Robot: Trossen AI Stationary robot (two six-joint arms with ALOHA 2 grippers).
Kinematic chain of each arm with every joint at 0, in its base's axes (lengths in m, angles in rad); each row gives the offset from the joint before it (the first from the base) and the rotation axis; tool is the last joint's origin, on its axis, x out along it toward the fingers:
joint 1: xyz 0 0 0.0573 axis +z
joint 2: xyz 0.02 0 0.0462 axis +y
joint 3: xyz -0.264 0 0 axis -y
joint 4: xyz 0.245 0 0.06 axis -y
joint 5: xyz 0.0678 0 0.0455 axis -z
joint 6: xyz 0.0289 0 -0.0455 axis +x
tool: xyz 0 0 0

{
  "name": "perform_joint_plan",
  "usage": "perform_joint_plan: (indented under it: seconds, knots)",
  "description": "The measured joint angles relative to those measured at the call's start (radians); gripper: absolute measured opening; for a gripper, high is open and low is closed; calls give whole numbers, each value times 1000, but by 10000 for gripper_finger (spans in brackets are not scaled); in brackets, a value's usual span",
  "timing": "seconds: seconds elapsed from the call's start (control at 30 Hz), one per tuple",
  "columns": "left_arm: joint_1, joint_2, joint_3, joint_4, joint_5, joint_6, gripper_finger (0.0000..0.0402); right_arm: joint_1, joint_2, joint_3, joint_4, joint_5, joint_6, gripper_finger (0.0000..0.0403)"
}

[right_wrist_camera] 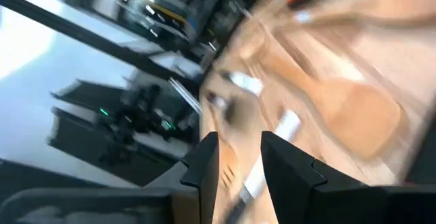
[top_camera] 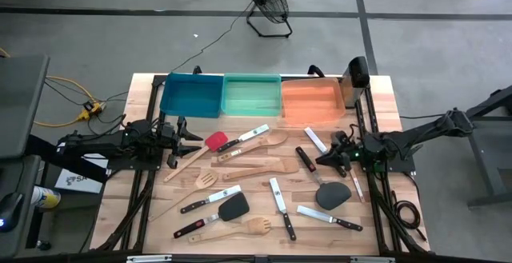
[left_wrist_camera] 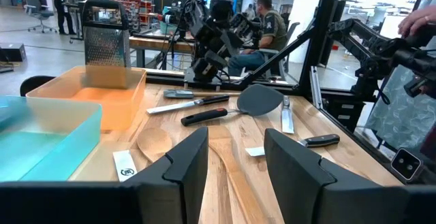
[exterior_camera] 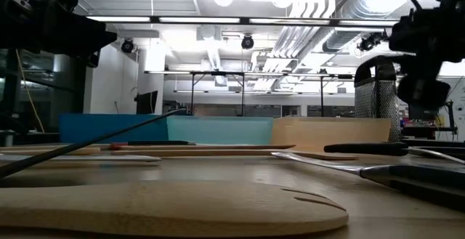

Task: Pick & Place Kitchen Items
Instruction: Put the knife into the orange bin

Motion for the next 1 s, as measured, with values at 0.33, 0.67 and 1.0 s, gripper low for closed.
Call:
perform_joint_plan:
  seconds: [0.33, 0.67, 1.0]
  knots:
    - [0, 0, 0, 0, 0, 0, 143, 0, 17, 234, -513, 10, 71, 52]
    - [0, 0, 0, 0, 0, 0, 143, 0, 163, 417, -1007, 37, 243, 5]
    - [0, 0, 0, 0, 0, 0, 143, -38, 427, 481, -1092, -96, 205, 5]
